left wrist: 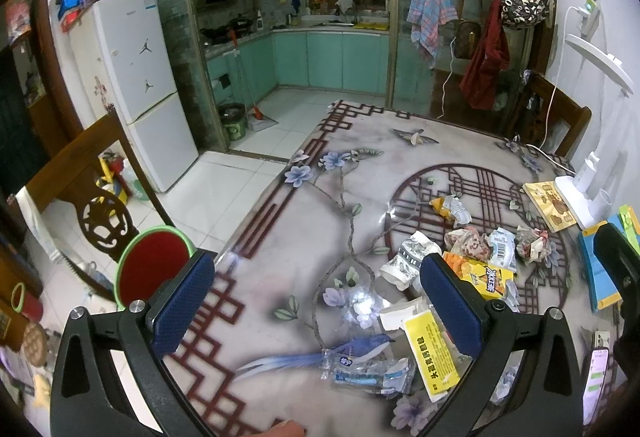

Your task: Collect trash

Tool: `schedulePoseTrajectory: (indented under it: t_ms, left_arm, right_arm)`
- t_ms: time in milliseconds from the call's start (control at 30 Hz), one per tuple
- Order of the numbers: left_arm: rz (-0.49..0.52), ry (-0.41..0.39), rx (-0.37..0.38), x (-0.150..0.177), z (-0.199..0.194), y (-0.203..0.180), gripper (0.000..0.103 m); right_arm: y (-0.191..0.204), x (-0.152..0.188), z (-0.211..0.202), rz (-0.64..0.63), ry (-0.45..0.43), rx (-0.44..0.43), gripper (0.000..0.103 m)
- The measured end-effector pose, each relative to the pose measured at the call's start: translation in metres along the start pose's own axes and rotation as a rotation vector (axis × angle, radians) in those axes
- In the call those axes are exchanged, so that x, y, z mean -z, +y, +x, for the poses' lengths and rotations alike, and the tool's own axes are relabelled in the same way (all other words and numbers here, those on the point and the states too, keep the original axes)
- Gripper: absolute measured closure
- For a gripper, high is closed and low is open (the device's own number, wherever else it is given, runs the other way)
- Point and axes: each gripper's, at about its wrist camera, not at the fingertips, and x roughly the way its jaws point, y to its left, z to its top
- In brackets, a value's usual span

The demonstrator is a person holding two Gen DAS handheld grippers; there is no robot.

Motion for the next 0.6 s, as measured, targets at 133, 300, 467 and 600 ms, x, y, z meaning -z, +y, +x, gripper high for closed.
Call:
schedulePoseTrajectory:
  t_ms: [133, 300, 467, 600]
  left_arm:
    - [0.000, -0.001, 0.000, -0.0003, 0.0001, 0.0003, 0.000]
    - [0.000, 0.003, -0.004, -0.0003, 0.0022, 0.0005, 0.000]
    - [-0.002, 0.010, -0.011, 0.0008, 0.0065, -0.0015, 0.000]
    - [-0.008, 0.014, -0.016, 0.0021, 0.0083, -0.0030, 0.000]
  right_arm:
    - [0.0004, 0.0000, 0.0000, 0.000, -0.001, 0.000, 0.000]
    - [0.0001, -0.0003, 0.0002, 0.001, 0.000, 0.000, 0.000]
    - [-0.0006, 0.0003, 0.0009, 0.001, 0.002, 0.001, 0.000]
    - [-0.0010, 0.0004, 0.0011, 0.002, 0.002, 0.000, 0.000]
